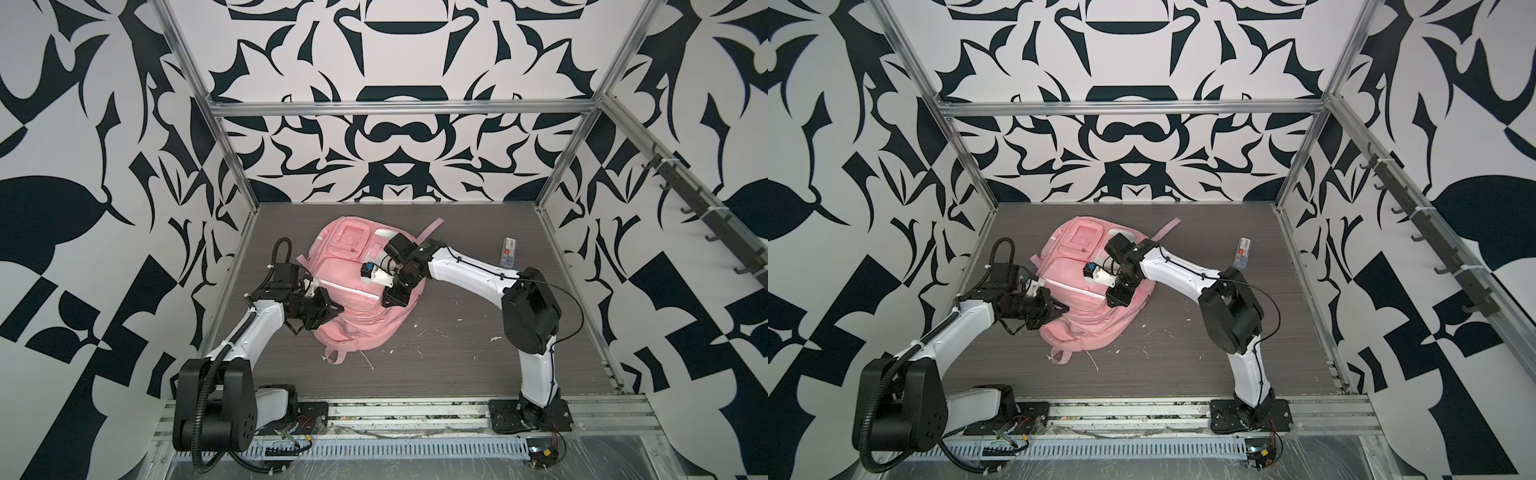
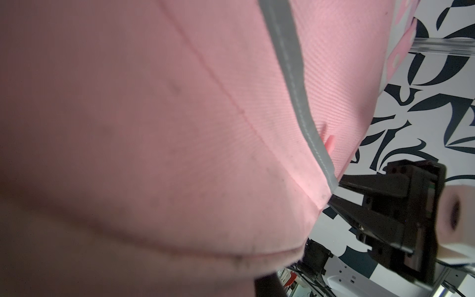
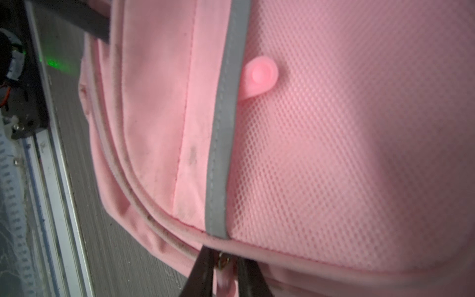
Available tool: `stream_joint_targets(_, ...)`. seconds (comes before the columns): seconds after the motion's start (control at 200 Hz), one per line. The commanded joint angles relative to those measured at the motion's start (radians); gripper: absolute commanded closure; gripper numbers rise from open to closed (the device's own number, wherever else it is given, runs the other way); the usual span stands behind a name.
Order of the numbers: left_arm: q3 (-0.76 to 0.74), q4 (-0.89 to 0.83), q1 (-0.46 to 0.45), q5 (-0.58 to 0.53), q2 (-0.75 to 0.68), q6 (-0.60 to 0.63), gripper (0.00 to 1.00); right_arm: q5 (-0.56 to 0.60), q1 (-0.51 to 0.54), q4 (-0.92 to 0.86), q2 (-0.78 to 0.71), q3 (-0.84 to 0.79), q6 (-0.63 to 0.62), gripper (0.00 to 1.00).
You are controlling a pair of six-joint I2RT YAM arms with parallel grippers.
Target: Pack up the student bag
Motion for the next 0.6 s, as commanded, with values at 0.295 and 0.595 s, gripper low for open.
stream_joint_targets(0.295, 0.0, -0.02, -0.009, 0.052, -0.027, 0.008, 1.0, 0.172, 0.011, 0.0, -0.123, -0.115, -0.024, 0.68)
stream_joint_targets(0.595, 0.011, -0.021, -0.009, 0.051, -0.014, 0.013, 1.0, 0.229, 0.019, -0.038, -0.126, -0.128, -0.052, 0.73)
